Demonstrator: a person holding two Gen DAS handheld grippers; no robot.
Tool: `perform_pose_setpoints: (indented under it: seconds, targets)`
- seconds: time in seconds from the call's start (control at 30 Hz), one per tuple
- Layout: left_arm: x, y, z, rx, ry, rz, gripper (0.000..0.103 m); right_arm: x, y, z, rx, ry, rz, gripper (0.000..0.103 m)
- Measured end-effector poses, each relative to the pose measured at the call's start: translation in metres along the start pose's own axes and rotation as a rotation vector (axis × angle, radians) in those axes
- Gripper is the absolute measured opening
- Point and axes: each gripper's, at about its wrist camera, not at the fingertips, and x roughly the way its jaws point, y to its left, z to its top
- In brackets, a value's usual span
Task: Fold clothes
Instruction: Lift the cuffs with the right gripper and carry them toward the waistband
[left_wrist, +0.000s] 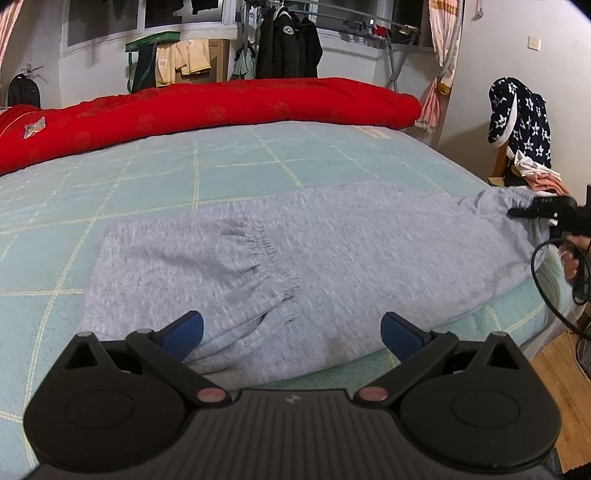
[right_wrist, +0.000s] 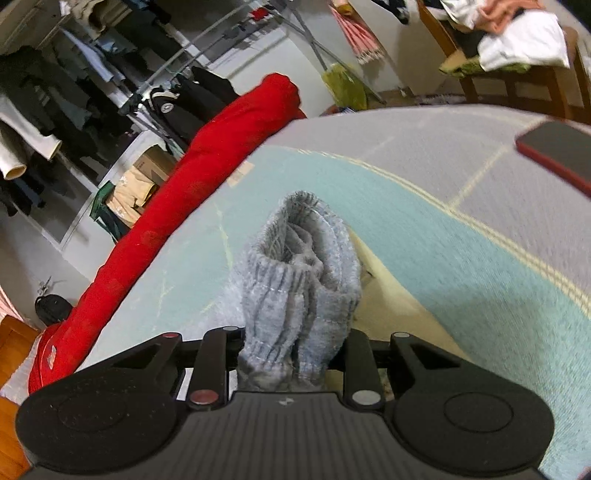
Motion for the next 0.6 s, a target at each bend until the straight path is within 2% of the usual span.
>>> perform_pose_setpoints:
  seconds: [0.23,0.43,0.6]
  targets:
    - [-0.003,0.014,0.000,0.019,0.012,-0.015,0.102,-0.017,0.057,0.008,-0.118,-0.021,0.020,0.029]
    - [-0.007,0.031,-0.003,0.036,0.061,-0.077,0.102,-0.025,0.115,0.007,-0.210,-0.024,0.076,0.029]
    - [-0.016,0.047,-0.005,0.079,0.066,-0.050,0.102,-0.024,0.165,-0.007,-0.331,-0.012,0.100,0.029]
